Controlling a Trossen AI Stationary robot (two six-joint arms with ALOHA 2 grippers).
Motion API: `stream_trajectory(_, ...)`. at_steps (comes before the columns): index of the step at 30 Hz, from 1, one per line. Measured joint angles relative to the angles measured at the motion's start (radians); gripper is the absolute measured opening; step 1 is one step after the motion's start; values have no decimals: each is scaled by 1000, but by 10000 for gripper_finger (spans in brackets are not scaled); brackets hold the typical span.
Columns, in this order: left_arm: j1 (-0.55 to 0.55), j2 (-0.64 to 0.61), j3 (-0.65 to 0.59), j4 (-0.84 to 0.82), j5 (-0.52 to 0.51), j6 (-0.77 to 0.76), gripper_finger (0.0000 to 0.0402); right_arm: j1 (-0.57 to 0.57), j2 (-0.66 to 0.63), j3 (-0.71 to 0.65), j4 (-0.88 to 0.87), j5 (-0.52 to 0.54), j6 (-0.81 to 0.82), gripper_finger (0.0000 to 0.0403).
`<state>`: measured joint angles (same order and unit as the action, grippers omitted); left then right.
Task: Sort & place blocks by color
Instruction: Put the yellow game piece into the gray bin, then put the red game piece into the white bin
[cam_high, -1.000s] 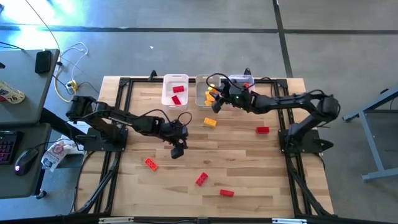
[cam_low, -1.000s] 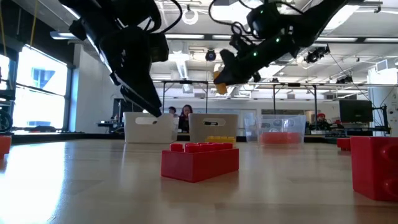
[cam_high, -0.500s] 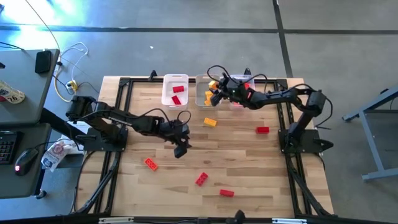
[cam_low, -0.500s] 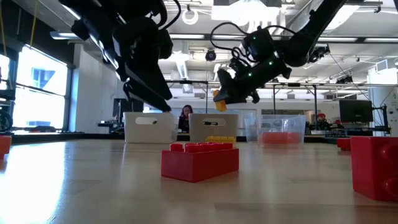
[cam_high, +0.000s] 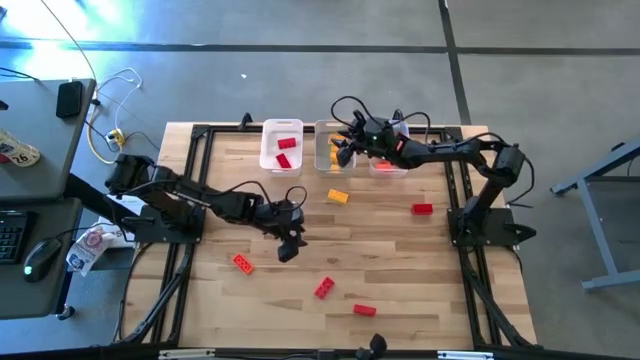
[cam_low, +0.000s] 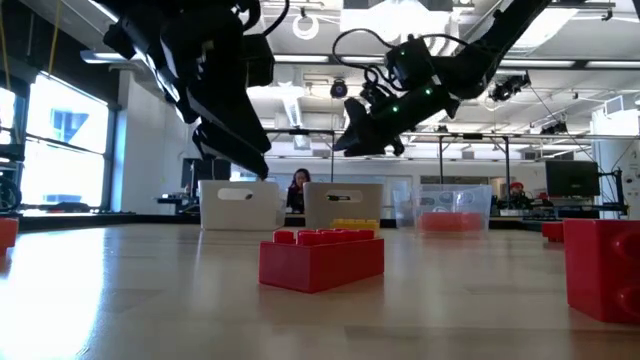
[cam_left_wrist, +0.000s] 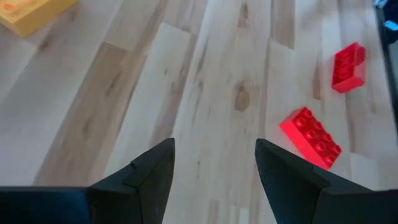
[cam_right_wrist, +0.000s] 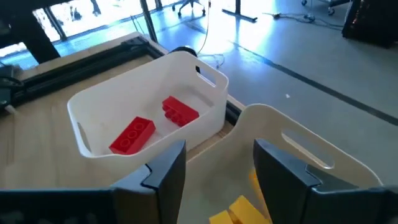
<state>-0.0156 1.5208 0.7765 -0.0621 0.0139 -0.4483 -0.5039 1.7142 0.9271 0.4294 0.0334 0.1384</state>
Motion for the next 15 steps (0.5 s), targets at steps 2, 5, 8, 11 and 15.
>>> stream_trajectory(2, -12, 0, 0, 12, 0, -2, 211, 2, 0, 34, -56, 0, -8, 174)
stream_trajectory(5, -29, 1, 0, 52, -3, 9, 211, 3, 0, 98, -156, 0, -8, 174)
stream_trajectory(8, -50, 1, 0, 126, -3, 86, 211, 2, 0, 172, -282, 4, -20, 174)
stream_trajectory(11, -73, 1, 0, 201, -2, 175, 211, 2, 0, 256, -404, -8, -63, 174)
stream_trajectory(15, -88, 1, 19, 228, 1, 190, 211, 2, 0, 377, -571, -9, -70, 174)
